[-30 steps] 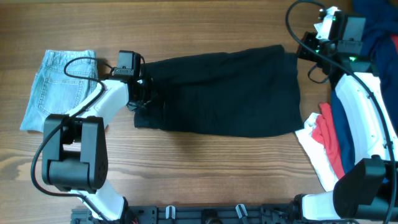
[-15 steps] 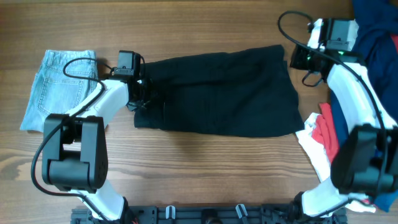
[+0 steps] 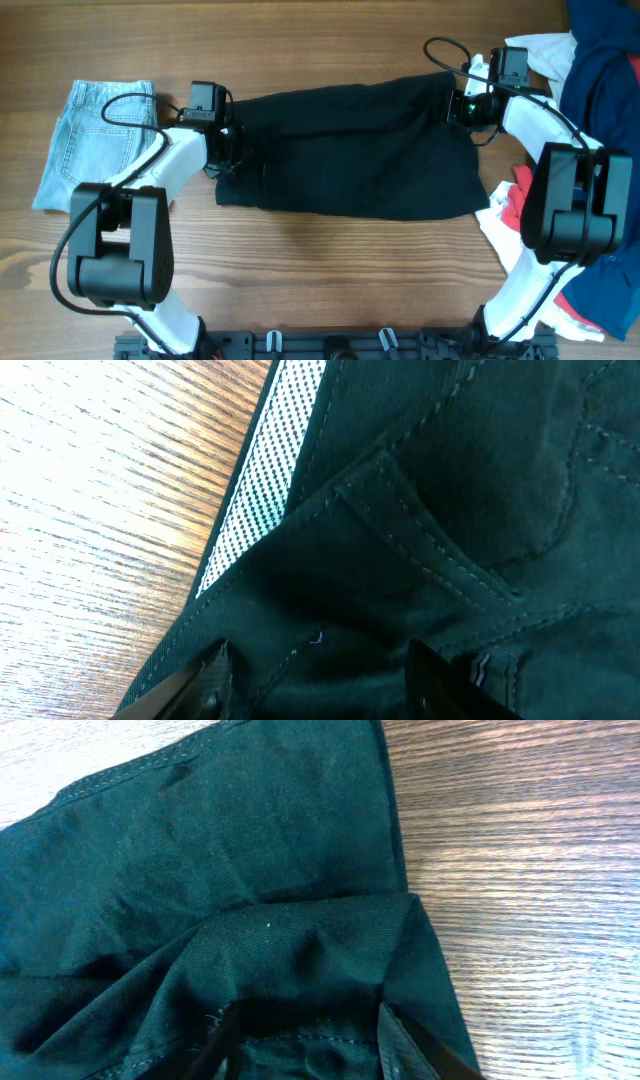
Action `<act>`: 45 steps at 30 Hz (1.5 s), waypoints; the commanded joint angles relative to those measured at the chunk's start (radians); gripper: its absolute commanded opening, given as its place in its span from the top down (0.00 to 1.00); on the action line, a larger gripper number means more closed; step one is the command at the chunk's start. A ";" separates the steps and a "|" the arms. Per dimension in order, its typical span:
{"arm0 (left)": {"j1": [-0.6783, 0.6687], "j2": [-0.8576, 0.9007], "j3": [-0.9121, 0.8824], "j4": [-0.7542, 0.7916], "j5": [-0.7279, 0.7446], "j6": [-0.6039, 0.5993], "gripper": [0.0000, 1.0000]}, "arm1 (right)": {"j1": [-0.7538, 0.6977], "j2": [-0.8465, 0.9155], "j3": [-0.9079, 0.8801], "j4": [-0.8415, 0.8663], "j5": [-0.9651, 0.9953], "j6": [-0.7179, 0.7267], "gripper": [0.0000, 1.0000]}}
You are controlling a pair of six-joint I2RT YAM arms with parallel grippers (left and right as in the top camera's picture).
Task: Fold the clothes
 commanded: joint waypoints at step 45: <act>0.002 0.047 -0.017 -0.024 -0.032 -0.006 0.44 | -0.003 0.019 0.002 0.084 0.045 0.078 0.56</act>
